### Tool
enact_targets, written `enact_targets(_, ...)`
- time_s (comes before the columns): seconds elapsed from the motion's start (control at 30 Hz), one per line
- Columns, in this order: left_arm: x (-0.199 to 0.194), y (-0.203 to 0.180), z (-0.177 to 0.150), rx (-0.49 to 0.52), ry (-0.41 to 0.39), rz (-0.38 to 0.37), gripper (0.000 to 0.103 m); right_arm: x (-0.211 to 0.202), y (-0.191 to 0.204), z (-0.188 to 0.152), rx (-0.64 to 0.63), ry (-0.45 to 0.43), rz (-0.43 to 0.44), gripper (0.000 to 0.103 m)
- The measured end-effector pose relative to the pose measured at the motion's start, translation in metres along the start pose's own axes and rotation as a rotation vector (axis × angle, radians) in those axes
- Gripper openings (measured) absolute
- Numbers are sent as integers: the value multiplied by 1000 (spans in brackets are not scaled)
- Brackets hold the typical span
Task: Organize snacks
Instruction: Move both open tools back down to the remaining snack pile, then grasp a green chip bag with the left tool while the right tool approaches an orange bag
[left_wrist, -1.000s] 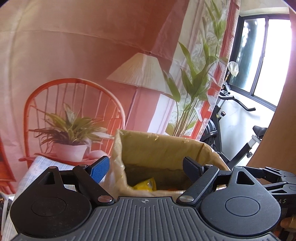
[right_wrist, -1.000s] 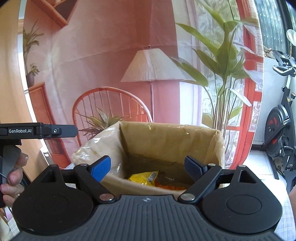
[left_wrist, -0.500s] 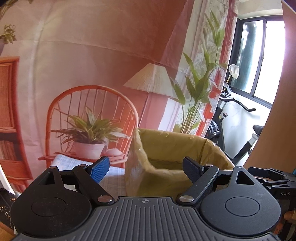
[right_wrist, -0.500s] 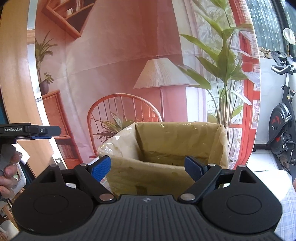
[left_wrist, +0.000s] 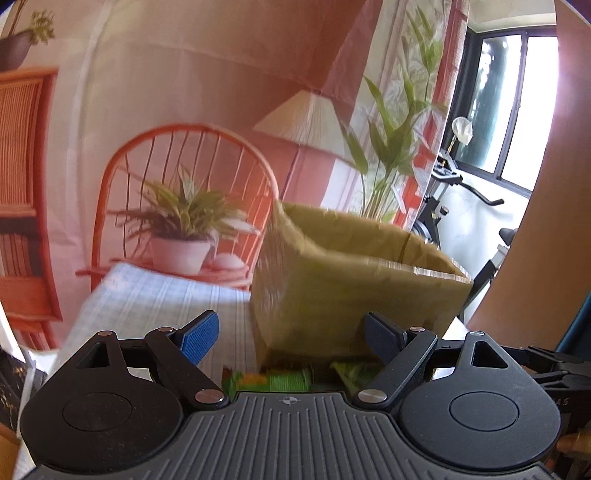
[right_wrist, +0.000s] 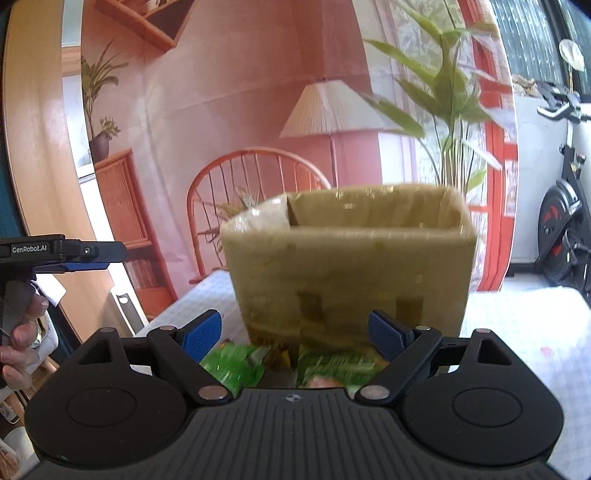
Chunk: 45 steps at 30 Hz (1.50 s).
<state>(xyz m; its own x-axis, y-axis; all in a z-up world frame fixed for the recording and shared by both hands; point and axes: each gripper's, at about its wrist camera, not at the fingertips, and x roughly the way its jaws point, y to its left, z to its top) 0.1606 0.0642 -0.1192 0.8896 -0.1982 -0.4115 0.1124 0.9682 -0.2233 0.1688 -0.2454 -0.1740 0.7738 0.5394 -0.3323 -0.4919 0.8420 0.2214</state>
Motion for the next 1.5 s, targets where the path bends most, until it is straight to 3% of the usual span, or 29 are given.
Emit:
enact_targets(0.27,4,-2,-46,25,40,13,88,12,12,-46,9,67,18,89)
enact_targets(0.63,8,-4,-79,12,61,43,88,21,21,-90,1,145,31,89)
enact_targets(1.23,20,0,-92,-12,110,56,88,42,16,-111,23,196,41,102)
enact_targets(1.5,32,5,-94,-32,135,53,88,48,6,-116,78,208,63,103)
